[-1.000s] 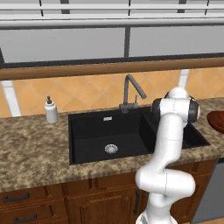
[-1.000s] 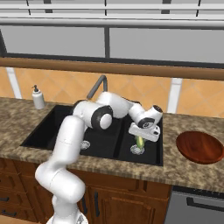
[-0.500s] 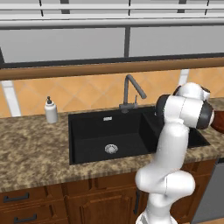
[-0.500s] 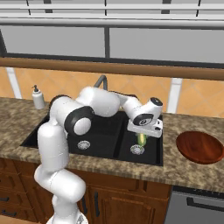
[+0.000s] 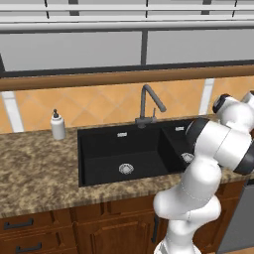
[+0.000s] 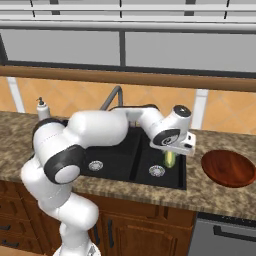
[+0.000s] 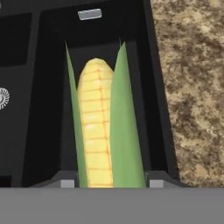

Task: Pick the corn from the sink and place it in the bowl. Then pick the bowl and place it in the microwave. Then close the microwave door and press the start button.

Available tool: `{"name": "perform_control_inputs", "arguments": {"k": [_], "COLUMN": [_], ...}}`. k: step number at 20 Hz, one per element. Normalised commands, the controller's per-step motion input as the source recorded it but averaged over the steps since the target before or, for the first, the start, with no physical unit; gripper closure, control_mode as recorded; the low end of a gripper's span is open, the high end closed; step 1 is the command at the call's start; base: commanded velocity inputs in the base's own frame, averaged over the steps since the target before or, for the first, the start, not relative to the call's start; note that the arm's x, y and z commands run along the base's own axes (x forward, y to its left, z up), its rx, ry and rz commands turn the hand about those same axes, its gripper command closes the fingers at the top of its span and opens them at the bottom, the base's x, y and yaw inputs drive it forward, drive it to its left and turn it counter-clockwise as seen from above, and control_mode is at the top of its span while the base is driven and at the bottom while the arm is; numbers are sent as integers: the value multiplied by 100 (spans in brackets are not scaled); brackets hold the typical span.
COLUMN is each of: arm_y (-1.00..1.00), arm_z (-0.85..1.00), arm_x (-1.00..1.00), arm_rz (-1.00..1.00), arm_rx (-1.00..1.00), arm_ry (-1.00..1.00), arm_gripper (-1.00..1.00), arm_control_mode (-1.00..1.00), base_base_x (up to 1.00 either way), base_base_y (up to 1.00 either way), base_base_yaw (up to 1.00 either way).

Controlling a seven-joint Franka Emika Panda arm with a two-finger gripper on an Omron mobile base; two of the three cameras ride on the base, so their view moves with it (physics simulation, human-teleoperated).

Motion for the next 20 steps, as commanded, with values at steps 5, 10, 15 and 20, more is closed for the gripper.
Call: {"name": "perform_control_inputs", "arguments": {"k": [5,10,15,20], "arm_y": [-51,-62,-64,-68], "arm_z": [35,10,5,1], "arm_x": [-53,-24,-2,3], "arm_rz": [-15,-17,-13,-7], "arm_rx": [-2,0,0,1], "arm_ry": [0,0,0,5], "arm_gripper": [100,100,100,100], "arm_control_mode": [-100,-100,-100,-100], "base_base_x": [0,0,0,0], "base_base_y": [0,0,0,0], "base_base_yaw": [0,0,0,0]}}
